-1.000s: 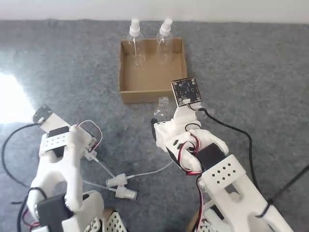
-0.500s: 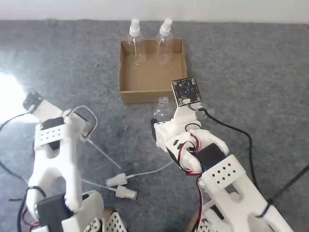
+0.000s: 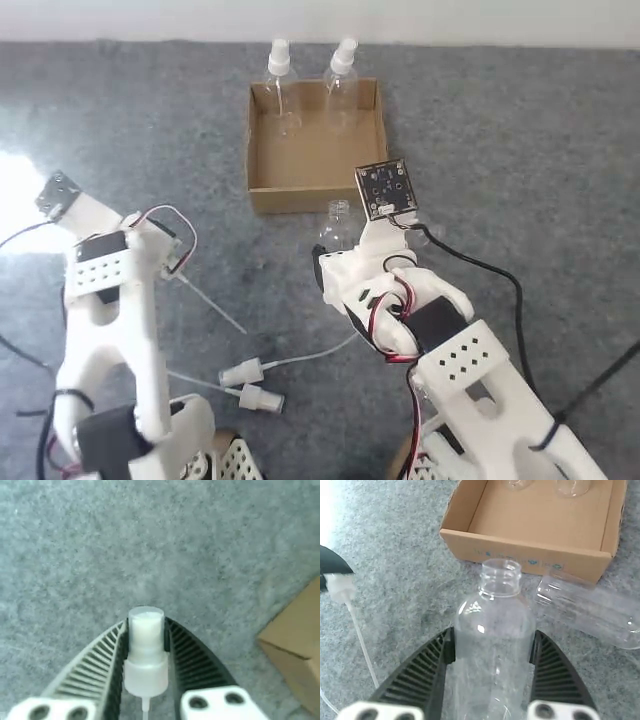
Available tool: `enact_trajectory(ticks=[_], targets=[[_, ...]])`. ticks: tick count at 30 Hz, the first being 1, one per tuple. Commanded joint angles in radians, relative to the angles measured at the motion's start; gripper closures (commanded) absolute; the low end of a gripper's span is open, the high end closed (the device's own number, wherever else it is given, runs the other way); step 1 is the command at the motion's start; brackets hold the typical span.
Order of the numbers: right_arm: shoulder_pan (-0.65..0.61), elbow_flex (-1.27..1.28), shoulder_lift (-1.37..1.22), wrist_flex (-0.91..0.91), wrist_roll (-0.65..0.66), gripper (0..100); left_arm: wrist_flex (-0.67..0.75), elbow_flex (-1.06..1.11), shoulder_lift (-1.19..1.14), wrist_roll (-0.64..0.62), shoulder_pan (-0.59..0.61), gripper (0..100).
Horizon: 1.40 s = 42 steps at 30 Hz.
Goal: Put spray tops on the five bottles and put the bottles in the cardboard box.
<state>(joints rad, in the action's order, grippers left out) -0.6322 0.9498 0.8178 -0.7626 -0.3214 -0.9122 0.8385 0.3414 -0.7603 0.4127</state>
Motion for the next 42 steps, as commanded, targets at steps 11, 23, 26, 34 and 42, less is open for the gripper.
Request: enact_trajectory(ticks=[11,23,26,34,42], targets=[[-0.021,0.003,0.050,0.022,0.078,85.9,-0.012,-0.047,0.359,-0.009,-0.003,99],[-0.067,-0.008,0.074,0.041,0.141,85.9,-0.011,-0.054,0.511,-0.009,-0.002,99],[-0.067,-0.009,0.128,0.061,0.207,85.8,-0.011,-0.065,0.543,-0.009,0.000,99],[-0.068,-0.008,0.170,0.157,0.236,85.8,-0.015,-0.120,0.598,-0.009,0.003,99],[-0.120,-0.005,0.170,0.260,0.364,85.8,-0.017,-0.179,0.680,-0.009,0.003,99]])
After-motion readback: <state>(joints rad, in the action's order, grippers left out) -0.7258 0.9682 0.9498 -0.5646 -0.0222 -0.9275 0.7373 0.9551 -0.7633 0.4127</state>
